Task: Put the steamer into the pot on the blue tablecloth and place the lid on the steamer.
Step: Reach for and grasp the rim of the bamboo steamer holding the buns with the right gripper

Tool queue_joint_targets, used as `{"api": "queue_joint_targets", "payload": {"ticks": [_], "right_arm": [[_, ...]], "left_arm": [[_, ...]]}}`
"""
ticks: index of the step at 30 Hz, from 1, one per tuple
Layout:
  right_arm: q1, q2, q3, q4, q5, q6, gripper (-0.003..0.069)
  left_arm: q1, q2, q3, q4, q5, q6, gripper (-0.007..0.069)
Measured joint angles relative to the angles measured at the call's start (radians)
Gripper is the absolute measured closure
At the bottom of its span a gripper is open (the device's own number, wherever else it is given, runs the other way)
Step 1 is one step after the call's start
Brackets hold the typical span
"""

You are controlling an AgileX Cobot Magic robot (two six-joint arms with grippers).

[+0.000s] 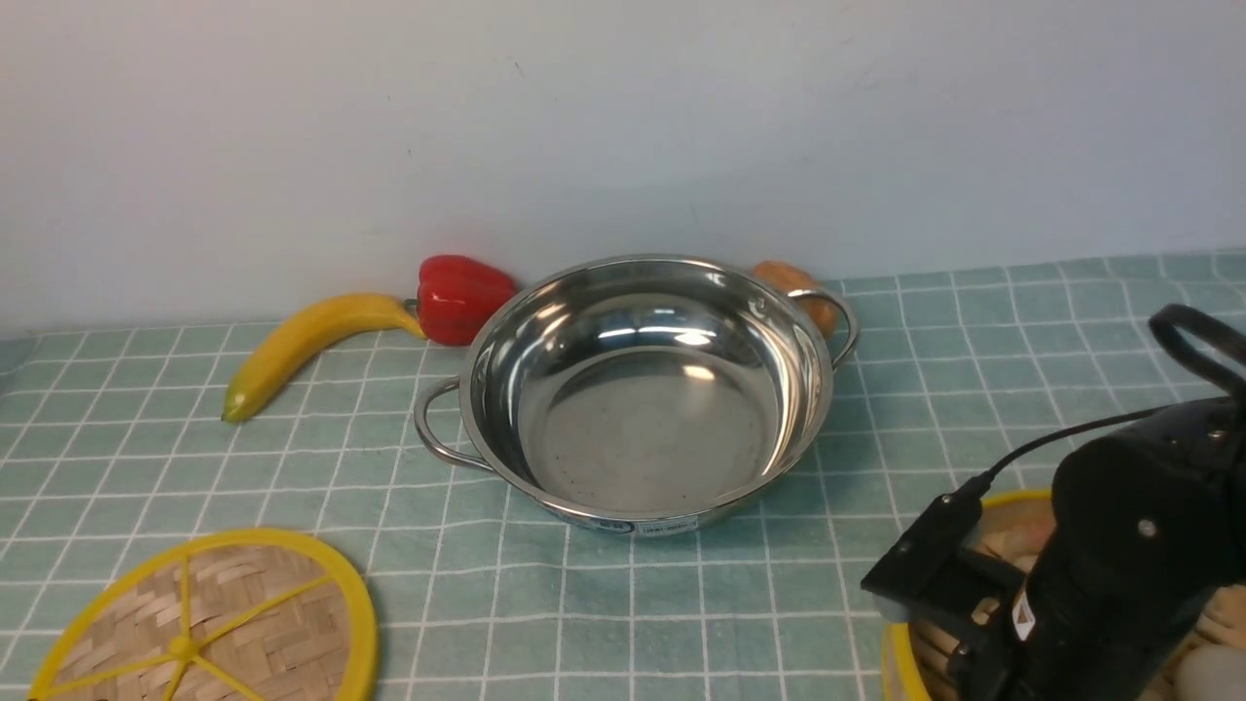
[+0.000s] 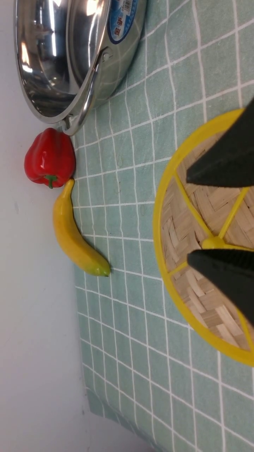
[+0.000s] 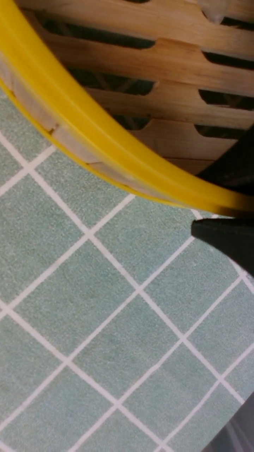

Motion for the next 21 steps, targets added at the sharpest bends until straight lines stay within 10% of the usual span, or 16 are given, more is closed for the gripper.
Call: {"api": "queue_joint_targets", "payload": {"ticks": [21], "right_arm": [[0.0, -0.033, -0.346, -0.309, 0.257, 0.137, 0.0571]], "left_arm": [[0.0, 0.0, 0.0, 0.0, 0.0, 0.0, 0.0382]]}}
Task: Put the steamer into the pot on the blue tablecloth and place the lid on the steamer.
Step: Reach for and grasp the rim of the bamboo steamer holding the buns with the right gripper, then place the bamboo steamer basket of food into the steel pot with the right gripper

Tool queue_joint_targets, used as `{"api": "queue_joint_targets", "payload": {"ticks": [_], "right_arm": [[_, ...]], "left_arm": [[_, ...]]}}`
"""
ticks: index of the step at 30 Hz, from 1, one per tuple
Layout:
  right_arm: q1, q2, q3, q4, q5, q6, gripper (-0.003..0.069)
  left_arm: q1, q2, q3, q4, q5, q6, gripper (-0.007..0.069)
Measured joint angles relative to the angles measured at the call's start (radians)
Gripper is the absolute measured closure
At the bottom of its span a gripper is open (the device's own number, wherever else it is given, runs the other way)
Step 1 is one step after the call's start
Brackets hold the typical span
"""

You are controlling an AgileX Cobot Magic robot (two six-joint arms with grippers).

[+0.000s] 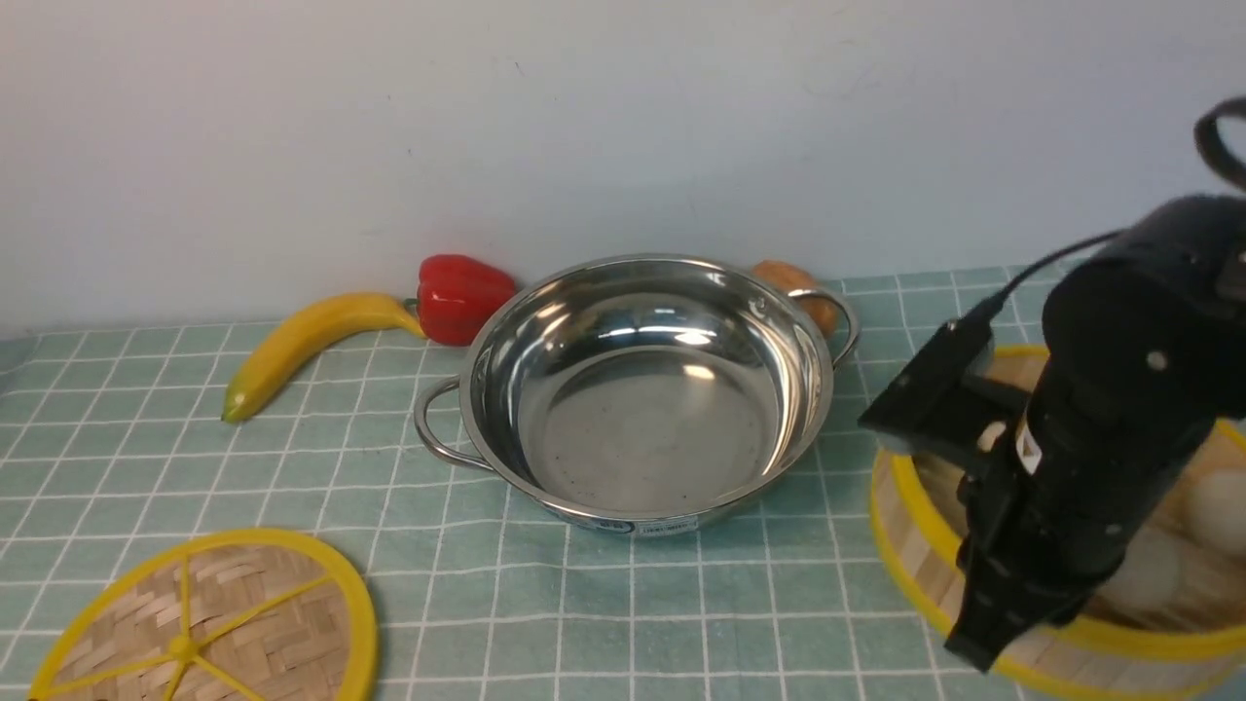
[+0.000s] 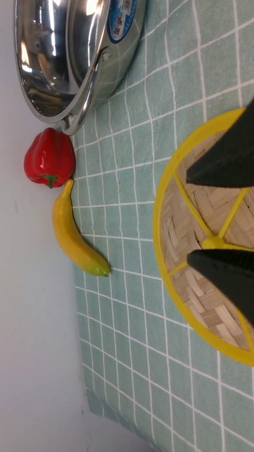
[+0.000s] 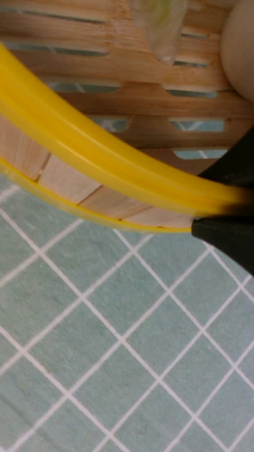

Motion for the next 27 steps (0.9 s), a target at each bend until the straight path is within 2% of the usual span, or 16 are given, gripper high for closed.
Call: {"api": "queue_joint_targets", "payload": {"ticks": [6, 14, 18, 27], "right_arm": [[0.0, -0.001, -0.157, -0.03, 0.007, -0.01, 0.0571], [0.0, 0.044, -0.363, 0.057, 0.033, -0.192, 0.0571], [0.015, 0.166, -0.513, 0.122, 0.04, -0.289, 0.0571], [0.115, 0.411, -0.76, 0.092, 0.04, -0.416, 0.0571]], "left_arm": [[0.0, 0.0, 0.0, 0.0, 0.0, 0.0, 0.0382], [0.0, 0.0, 0.0, 0.0, 0.0, 0.0, 0.0382], [0.0, 0.0, 0.0, 0.0, 0.0, 0.0, 0.0382], [0.0, 0.0, 0.0, 0.0, 0.0, 0.0, 0.0382]]}}
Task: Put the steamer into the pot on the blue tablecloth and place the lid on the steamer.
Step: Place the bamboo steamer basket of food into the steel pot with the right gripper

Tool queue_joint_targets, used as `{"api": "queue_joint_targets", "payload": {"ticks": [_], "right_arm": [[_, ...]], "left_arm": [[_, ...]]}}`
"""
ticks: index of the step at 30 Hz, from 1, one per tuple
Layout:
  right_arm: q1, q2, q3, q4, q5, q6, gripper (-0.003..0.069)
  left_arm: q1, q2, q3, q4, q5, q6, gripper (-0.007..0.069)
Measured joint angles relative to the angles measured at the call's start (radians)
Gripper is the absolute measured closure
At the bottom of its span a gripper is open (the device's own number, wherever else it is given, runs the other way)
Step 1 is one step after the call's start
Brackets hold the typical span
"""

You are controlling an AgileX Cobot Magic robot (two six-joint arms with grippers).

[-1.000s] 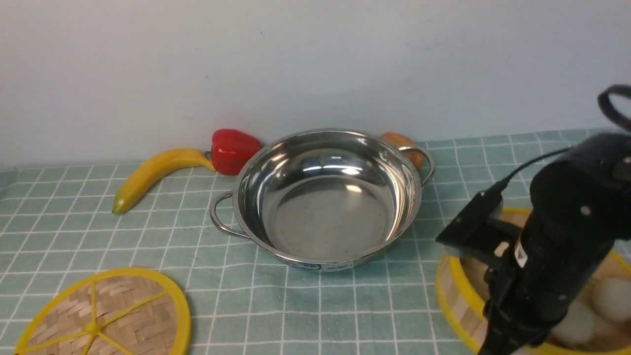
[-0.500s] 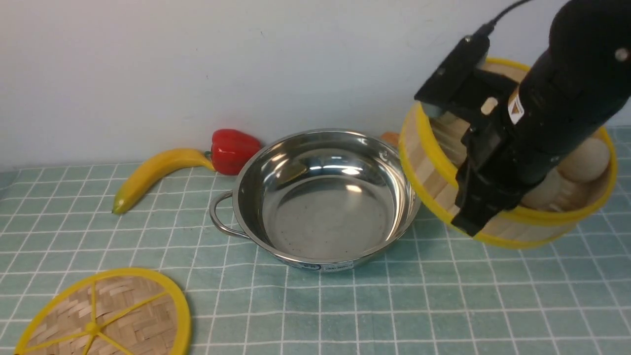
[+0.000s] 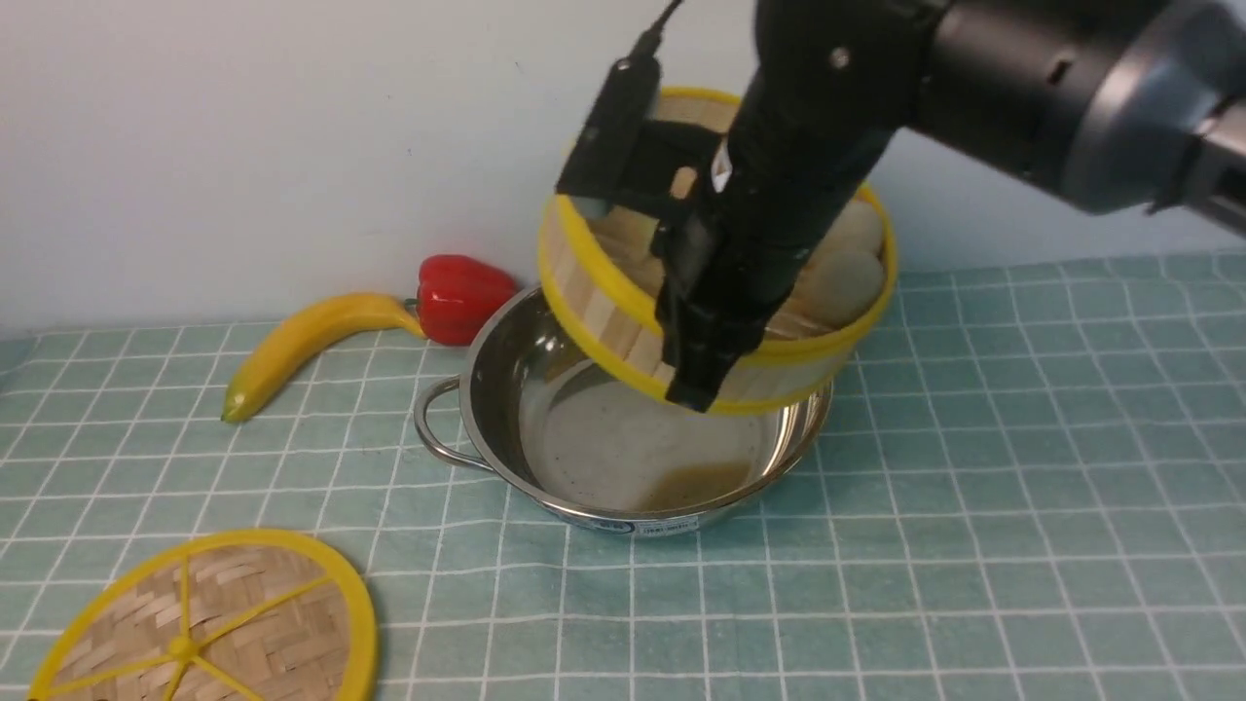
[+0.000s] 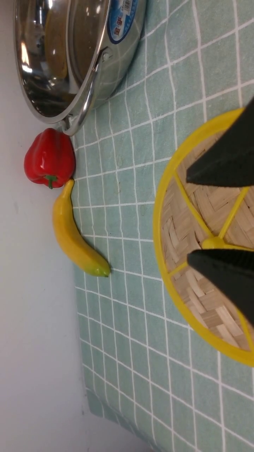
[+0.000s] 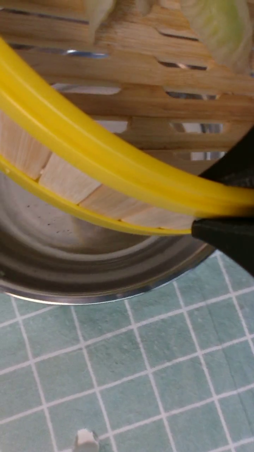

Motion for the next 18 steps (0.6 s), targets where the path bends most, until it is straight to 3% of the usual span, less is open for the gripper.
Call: {"api": "queue_joint_targets", "payload": {"ticks": [8, 18], "right_arm": [[0.085, 0.164, -0.088, -0.145, -0.005, -0.035, 0.0571], [0.085, 0.219, -0.089, -0.167, -0.002, -0.047, 0.0571]], "left_arm": [[0.0, 0.0, 0.0, 0.0, 0.0, 0.0, 0.0382], [0.0, 0.0, 0.0, 0.0, 0.0, 0.0, 0.0382]]}}
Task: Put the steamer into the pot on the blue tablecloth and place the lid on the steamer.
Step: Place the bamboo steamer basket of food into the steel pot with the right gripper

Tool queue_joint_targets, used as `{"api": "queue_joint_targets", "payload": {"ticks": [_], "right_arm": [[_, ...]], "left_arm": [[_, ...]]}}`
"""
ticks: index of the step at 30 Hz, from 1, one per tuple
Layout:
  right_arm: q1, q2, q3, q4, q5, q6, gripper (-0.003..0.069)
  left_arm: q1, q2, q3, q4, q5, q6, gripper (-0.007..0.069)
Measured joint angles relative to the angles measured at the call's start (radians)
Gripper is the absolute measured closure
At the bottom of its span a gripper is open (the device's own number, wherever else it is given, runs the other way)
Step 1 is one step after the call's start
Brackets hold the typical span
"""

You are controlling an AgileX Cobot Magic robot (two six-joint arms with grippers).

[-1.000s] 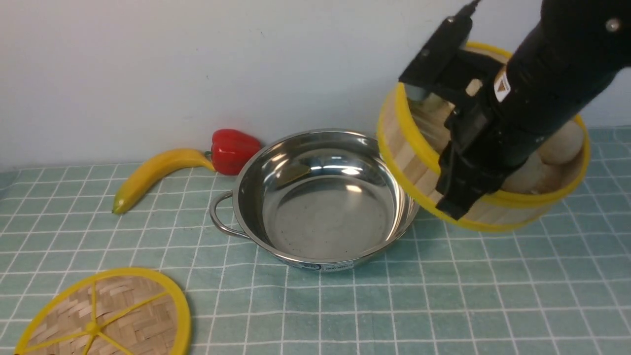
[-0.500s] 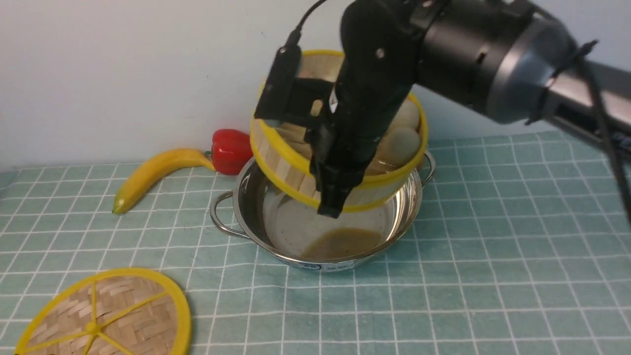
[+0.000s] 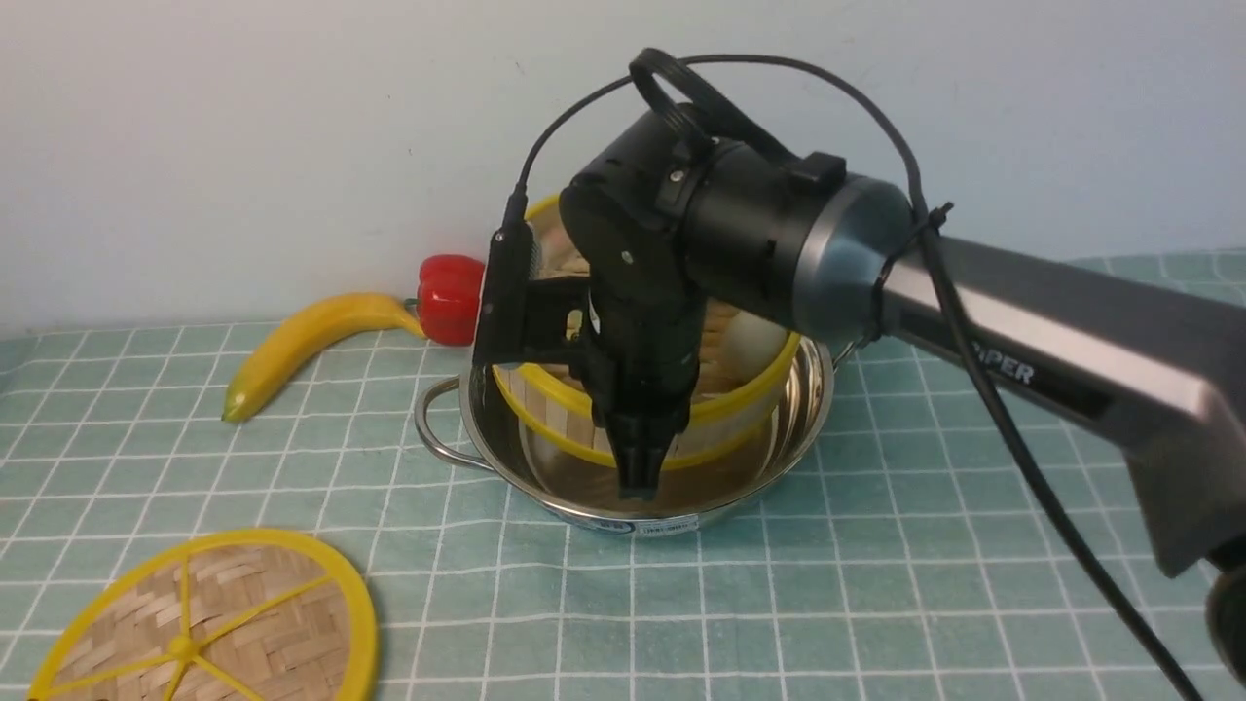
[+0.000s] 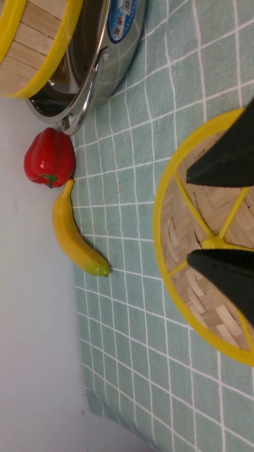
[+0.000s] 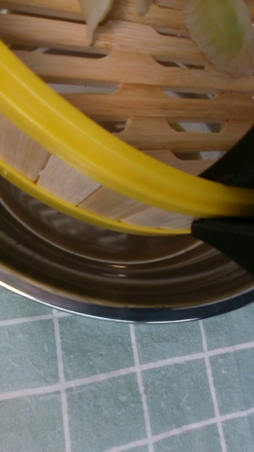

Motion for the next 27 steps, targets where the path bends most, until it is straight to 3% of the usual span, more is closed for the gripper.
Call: {"api": "queue_joint_targets", "payload": {"ticks": [27], "right_arm": [[0.001, 0.099, -0.001, -0.012, -0.003, 0.026, 0.0571]], "left_arm": [[0.0, 0.0, 0.0, 0.0, 0.0, 0.0, 0.0382]]}}
